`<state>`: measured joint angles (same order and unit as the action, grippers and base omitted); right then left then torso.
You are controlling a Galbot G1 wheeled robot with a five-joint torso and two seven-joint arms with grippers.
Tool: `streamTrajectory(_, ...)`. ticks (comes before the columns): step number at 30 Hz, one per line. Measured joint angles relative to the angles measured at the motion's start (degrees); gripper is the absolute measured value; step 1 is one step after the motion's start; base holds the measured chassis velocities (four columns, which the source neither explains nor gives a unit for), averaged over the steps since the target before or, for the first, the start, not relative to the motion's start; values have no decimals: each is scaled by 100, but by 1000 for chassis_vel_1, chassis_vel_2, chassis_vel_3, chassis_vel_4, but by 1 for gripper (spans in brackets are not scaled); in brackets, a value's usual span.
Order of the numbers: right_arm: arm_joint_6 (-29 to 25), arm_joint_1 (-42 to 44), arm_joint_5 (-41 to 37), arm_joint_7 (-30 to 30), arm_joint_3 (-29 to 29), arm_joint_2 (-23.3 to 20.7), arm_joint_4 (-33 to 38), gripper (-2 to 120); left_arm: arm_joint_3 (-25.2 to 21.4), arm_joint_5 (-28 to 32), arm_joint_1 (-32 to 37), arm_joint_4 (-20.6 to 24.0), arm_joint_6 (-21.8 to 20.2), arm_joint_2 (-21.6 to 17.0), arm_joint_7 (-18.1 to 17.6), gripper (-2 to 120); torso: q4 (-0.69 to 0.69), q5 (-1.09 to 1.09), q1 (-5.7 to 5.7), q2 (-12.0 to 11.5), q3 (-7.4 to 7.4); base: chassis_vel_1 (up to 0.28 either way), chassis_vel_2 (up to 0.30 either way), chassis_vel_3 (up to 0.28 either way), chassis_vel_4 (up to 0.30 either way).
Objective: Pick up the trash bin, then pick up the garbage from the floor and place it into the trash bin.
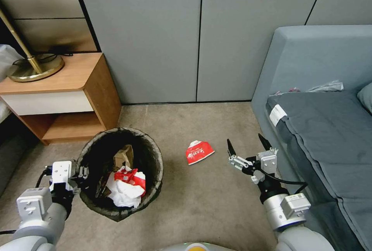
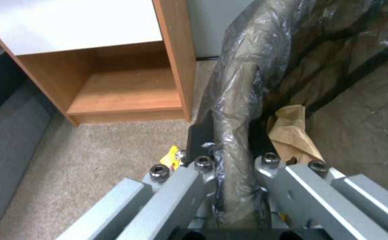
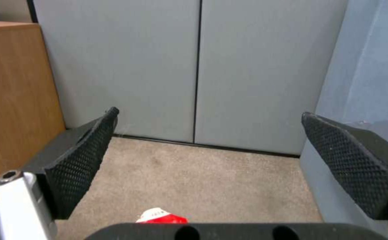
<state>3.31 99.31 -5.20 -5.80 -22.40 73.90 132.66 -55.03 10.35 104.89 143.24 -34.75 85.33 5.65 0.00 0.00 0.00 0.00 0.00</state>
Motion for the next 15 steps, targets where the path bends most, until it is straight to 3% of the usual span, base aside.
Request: streamTrajectory(15,-46,13,-1,-34,30,0,-35,100,151,-32,-18,0,-5,14,-26,1,0,1,0,0,0,-74,61,70,-59)
